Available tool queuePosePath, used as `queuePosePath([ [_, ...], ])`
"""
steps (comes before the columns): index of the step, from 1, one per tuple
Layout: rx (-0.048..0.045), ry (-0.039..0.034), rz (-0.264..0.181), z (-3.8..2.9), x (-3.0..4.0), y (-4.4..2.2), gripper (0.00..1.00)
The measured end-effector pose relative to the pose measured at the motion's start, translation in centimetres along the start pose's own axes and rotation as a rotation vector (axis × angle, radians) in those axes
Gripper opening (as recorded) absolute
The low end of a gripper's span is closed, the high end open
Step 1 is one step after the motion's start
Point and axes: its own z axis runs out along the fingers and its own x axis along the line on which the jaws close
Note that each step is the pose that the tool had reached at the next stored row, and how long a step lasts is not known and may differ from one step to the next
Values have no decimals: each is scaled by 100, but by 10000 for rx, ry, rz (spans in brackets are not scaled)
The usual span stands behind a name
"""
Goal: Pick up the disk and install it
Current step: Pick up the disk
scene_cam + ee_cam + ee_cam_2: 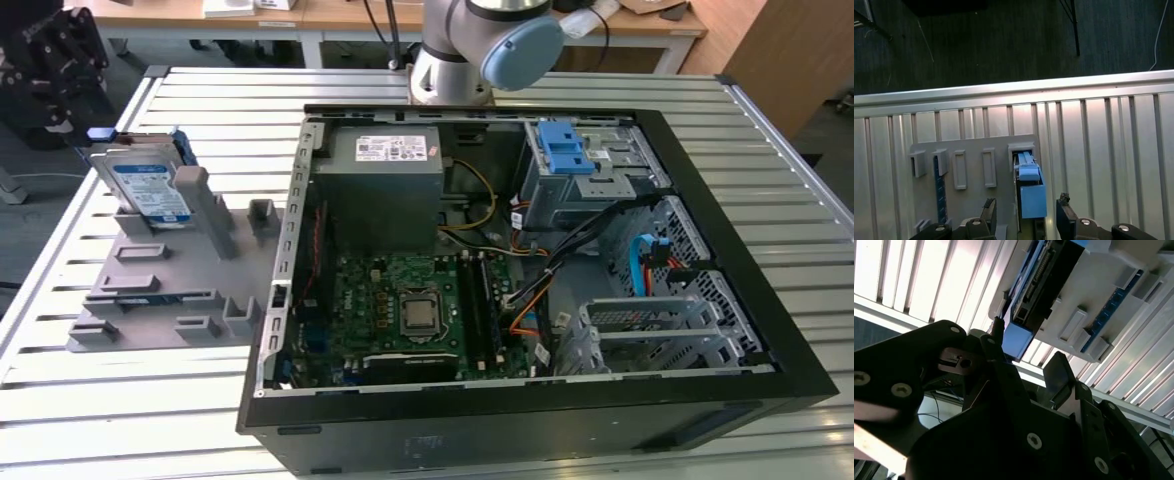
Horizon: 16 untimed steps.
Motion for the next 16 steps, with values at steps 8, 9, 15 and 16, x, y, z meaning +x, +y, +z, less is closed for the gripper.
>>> queuePosePath([
  [8,3,1,-329,64,2,33,59],
  [9,5,1,-339,72,2,35,59],
  [15,3,11,-342,89,2,38,59],
  [16,4,11,-343,90,2,37,59],
])
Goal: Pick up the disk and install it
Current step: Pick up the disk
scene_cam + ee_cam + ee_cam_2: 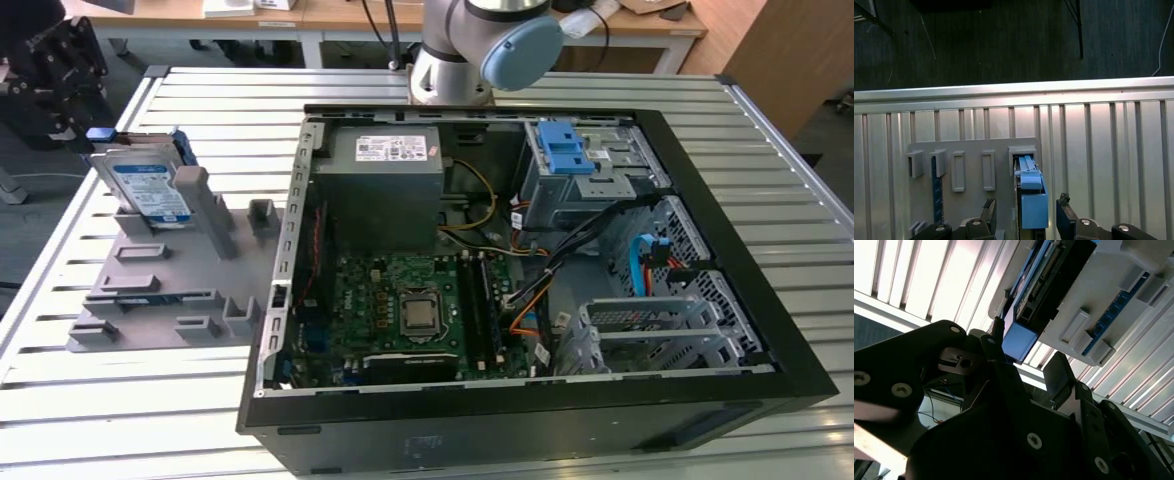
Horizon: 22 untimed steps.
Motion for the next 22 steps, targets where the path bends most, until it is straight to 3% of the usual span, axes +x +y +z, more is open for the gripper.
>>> queuePosePath([
  [8,0,-1,-18,58,-1,0,59],
  [16,1,-1,-19,182,-3,1,59],
  [22,1,-1,-19,208,-13,2,58],
])
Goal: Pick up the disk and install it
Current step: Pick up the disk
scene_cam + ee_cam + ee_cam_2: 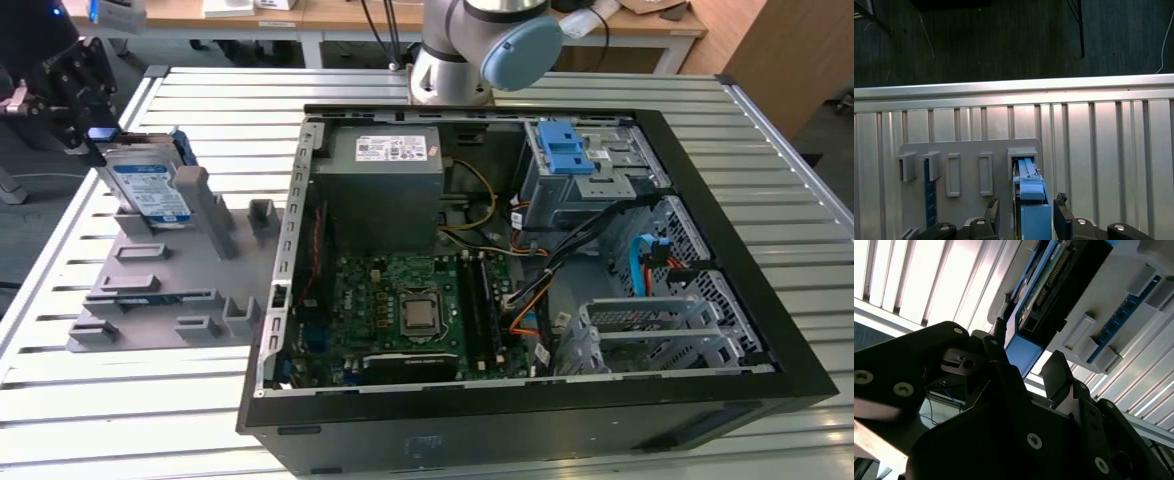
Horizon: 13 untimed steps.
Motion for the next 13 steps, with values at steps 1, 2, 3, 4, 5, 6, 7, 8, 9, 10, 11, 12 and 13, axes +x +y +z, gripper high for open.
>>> queuePosePath([
  [1,0,0,0,2,-2,0,58],
  [2,0,0,0,5,-3,0,58],
  [3,0,0,-1,7,-5,0,51],
  [4,0,0,0,10,-7,0,51],
  [5,0,0,1,12,-9,1,51],
  [6,1,-1,1,16,-13,1,51],
  [7,1,0,0,20,-16,1,51],
  [8,0,0,-1,22,-17,1,51],
  [9,1,-1,-2,27,-17,1,51],
  [10,1,0,-6,32,-17,2,51],
  [11,0,0,-19,36,-18,2,51],
  [12,-1,0,-49,39,-18,2,51],
  [13,-1,0,-82,42,-18,2,51],
])
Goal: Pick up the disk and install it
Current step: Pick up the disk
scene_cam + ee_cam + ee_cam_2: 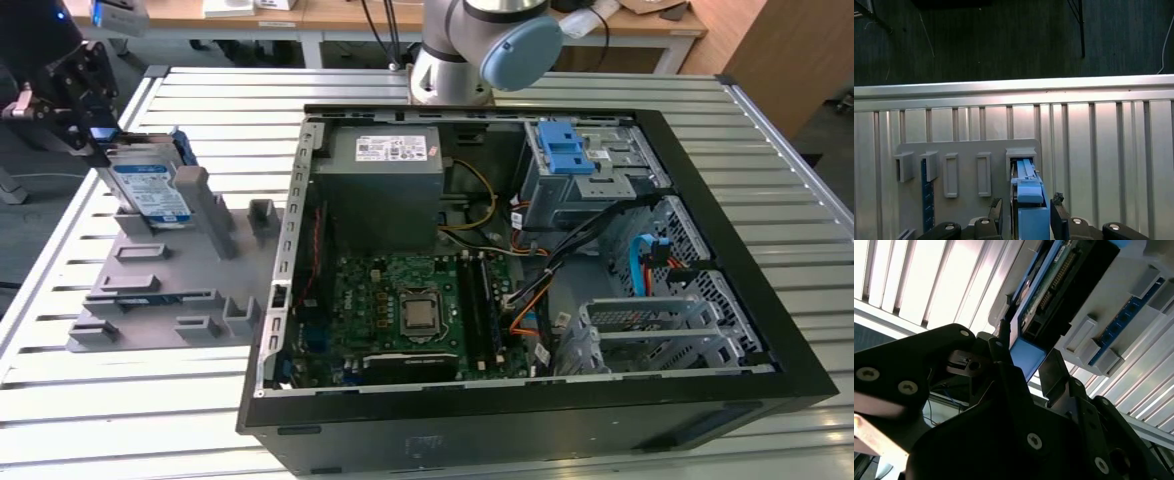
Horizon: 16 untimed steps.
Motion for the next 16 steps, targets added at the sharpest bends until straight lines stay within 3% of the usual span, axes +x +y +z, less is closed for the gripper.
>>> queuePosePath([
  [16,1,-1,-127,76,-2,0,51],
])
